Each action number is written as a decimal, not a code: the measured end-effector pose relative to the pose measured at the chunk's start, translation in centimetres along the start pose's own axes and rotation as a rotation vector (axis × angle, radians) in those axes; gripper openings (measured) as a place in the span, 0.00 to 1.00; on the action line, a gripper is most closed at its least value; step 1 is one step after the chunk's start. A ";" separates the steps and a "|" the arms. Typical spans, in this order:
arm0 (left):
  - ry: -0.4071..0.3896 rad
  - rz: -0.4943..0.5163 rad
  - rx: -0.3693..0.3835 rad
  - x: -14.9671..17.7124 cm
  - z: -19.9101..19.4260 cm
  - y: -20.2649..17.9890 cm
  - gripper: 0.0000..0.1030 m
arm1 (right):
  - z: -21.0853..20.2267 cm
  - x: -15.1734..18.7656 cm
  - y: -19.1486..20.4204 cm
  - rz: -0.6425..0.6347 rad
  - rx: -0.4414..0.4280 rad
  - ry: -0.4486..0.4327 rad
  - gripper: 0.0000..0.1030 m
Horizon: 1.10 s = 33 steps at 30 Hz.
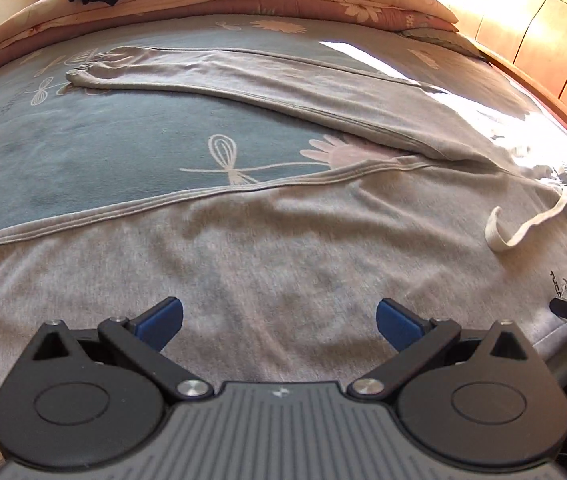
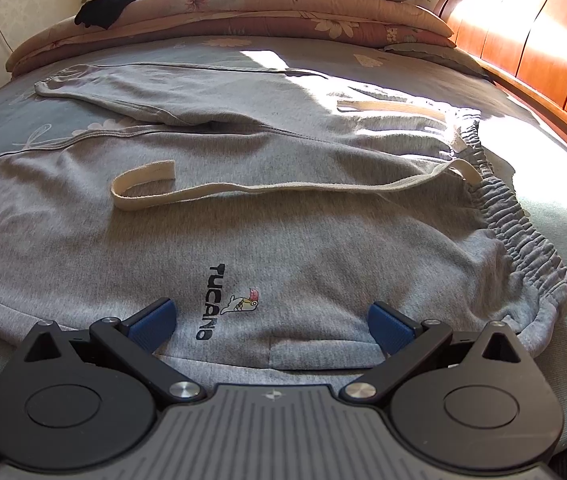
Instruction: Fold clothes
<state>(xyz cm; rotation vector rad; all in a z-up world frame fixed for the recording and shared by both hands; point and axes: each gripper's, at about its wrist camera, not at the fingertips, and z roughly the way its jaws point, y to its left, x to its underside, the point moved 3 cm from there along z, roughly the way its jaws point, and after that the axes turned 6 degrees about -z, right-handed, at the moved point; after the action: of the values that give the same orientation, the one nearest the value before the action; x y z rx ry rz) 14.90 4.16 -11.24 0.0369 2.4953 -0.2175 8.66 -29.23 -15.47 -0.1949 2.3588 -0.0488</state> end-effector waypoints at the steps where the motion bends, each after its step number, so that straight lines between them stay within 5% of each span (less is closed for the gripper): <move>1: 0.013 -0.002 0.003 0.2 0.3 -0.2 0.99 | 0.0 0.0 0.0 -0.001 -0.001 -0.002 1.00; 13: 0.069 -0.126 -0.105 2.6 -0.7 4.6 0.99 | -0.1 0.3 0.0 -0.001 -0.006 -0.022 1.00; 25: 0.045 0.071 0.091 2.3 -0.1 -5.2 0.99 | -0.2 0.7 0.1 0.006 -0.002 -0.050 1.00; 33: 0.074 0.055 0.078 5.3 -0.2 -4.9 0.99 | -0.5 1.2 0.0 0.005 -0.010 -0.087 1.00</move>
<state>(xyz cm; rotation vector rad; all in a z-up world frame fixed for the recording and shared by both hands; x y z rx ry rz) 10.12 -0.77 -13.48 0.1484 2.5548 -0.2958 7.51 -29.41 -15.96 -0.1919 2.2735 -0.0260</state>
